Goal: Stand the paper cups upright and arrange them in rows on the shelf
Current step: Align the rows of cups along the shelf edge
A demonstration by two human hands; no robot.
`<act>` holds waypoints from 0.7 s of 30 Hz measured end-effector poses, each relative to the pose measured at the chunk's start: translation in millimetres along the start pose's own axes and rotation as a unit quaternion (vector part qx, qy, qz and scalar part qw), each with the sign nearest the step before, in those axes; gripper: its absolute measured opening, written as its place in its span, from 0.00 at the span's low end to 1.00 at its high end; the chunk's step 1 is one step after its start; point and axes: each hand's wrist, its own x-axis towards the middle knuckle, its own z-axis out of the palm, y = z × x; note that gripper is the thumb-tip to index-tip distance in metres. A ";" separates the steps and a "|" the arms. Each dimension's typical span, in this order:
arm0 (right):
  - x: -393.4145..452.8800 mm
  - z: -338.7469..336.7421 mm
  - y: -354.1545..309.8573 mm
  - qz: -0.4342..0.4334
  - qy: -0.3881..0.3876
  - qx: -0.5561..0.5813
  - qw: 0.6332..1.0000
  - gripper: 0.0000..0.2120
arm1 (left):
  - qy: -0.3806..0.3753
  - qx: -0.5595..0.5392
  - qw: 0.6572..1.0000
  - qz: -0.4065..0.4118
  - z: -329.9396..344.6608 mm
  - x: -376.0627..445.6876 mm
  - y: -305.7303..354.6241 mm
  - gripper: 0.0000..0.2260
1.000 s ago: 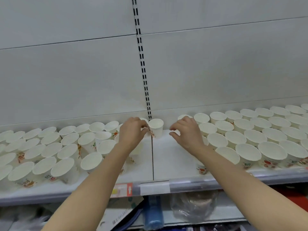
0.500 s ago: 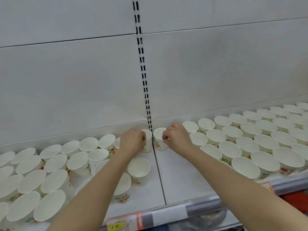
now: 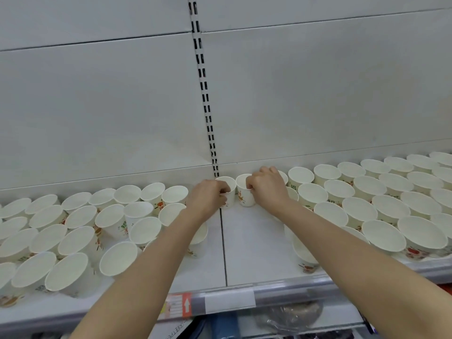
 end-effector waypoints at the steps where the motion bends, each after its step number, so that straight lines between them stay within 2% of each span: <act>1: -0.3 -1.2 0.1 0.002 -0.005 -0.004 1.000 0.10 | 0.006 -0.008 1.000 -0.005 -0.1 -1.5 1.1 0.13; 4: -1.2 -2.1 2.9 0.001 -0.025 -0.005 1.000 0.13 | 0.025 0.004 1.000 -0.017 -3.9 -4.4 2.1 0.13; 7: -2.9 -1.6 2.2 -0.005 -0.004 0.032 0.999 0.08 | 0.040 0.045 0.998 -0.025 -9.7 -5.6 1.0 0.12; 13: -1.6 1.3 -2.0 0.000 0.007 0.069 0.998 0.05 | 0.037 0.063 0.996 -0.047 -9.3 -2.2 3.7 0.04; 16: -1.4 1.8 3.0 0.000 -0.009 0.048 0.999 0.04 | 0.032 0.057 0.997 -0.044 -5.7 -2.4 5.4 0.07; 18: -3.0 -0.2 4.2 -0.001 -0.011 0.055 0.998 0.08 | 0.035 0.042 0.998 -0.038 -7.5 -5.7 5.3 0.10; 21: -9.3 -10.6 -1.7 -0.008 0.029 0.095 0.995 0.11 | 0.074 0.033 0.996 -0.024 -22.6 -21.5 -0.9 0.13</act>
